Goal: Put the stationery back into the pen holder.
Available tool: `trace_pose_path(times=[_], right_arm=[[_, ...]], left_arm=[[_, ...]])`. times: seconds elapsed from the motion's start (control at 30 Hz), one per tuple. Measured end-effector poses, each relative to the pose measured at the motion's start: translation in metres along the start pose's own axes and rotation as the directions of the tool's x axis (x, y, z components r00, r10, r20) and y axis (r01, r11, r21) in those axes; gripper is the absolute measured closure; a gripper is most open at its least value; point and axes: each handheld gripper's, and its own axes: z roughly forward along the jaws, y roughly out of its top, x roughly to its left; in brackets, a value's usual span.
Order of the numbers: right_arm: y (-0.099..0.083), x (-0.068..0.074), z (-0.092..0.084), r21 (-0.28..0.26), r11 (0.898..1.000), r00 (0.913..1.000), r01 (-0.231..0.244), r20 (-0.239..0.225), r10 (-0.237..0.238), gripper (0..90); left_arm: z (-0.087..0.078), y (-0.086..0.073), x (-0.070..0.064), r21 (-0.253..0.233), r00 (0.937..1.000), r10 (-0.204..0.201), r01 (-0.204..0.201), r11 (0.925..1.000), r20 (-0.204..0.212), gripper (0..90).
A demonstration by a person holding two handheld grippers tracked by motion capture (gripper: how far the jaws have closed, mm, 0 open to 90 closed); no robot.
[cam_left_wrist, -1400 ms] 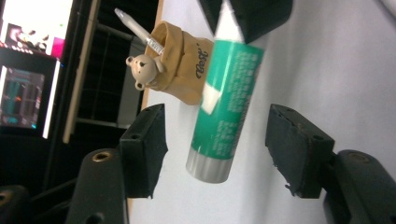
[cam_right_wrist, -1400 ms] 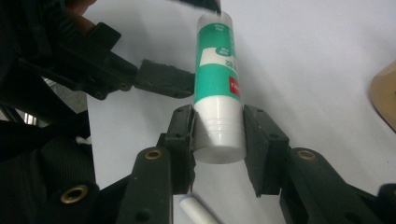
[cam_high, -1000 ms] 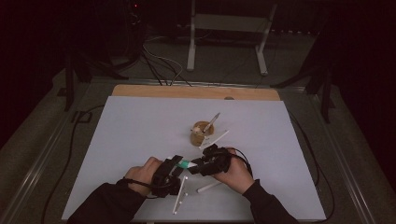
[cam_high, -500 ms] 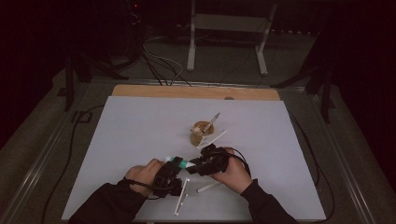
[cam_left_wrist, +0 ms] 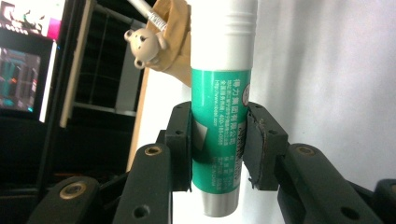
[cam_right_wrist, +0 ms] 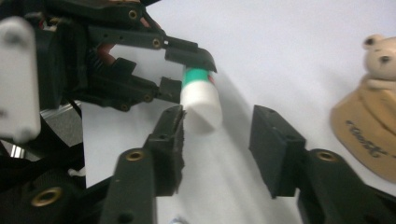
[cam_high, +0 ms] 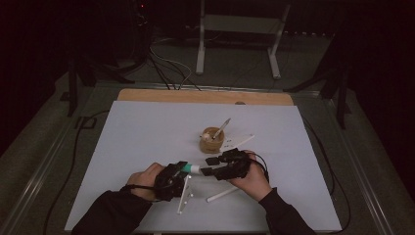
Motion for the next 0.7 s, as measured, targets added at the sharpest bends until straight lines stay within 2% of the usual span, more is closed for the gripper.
trace_pose_path(times=[0.07,0.1,0.2,0.3,0.37,0.4,0.53,0.57,0.6,0.7], right_arm=[[-0.002,0.000,-0.004,-0.002,1.000,0.9998,0.007,0.017,-0.007,46.4],[-0.005,-0.001,-0.006,0.011,1.000,0.9988,-0.003,0.048,0.003,41.0],[-0.007,-0.003,-0.008,0.011,1.000,0.9978,-0.022,0.064,0.021,35.9],[-0.012,-0.005,-0.013,-0.014,0.999,0.9964,-0.034,0.078,0.035,32.3],[-0.017,-0.007,-0.019,-0.040,0.998,0.9938,-0.051,0.097,0.055,28.4],[-0.017,-0.007,-0.019,-0.040,0.998,0.9938,-0.051,0.097,0.055,28.4],[-0.022,-0.009,-0.027,-0.058,0.996,0.9910,-0.065,0.114,0.071,22.3],[-0.024,-0.009,-0.031,-0.065,0.995,0.9894,-0.071,0.122,0.079,20.0],[-0.024,-0.009,-0.031,-0.065,0.995,0.9894,-0.071,0.122,0.079,20.0],[-0.028,-0.010,-0.036,-0.075,0.994,0.9873,-0.081,0.131,0.090,17.2]], left_arm=[[0.000,-0.002,0.004,-0.010,0.9990,-0.045,0.045,0.9989,0.008,66.9],[0.000,-0.003,0.006,-0.017,0.9977,-0.067,0.067,0.9976,0.010,66.9],[-0.001,-0.003,0.011,-0.031,0.9919,-0.122,0.124,0.9919,0.035,66.9],[-0.001,-0.004,0.017,-0.055,0.9800,-0.190,0.194,0.9795,0.058,66.9],[-0.002,-0.005,0.020,-0.068,0.9714,-0.224,0.229,0.9710,0.079,66.9],[-0.002,-0.005,0.022,-0.068,0.9693,-0.232,0.238,0.9690,0.081,66.9],[-0.003,-0.006,0.029,-0.085,0.9490,-0.292,0.303,0.9493,0.119,66.9],[-0.004,-0.007,0.031,-0.092,0.9405,-0.311,0.325,0.9413,0.136,66.9],[-0.004,-0.007,0.032,-0.096,0.9370,-0.321,0.335,0.9372,0.138,66.9],[-0.005,-0.008,0.037,-0.108,0.9163,-0.364,0.384,0.9170,0.166,66.9]])
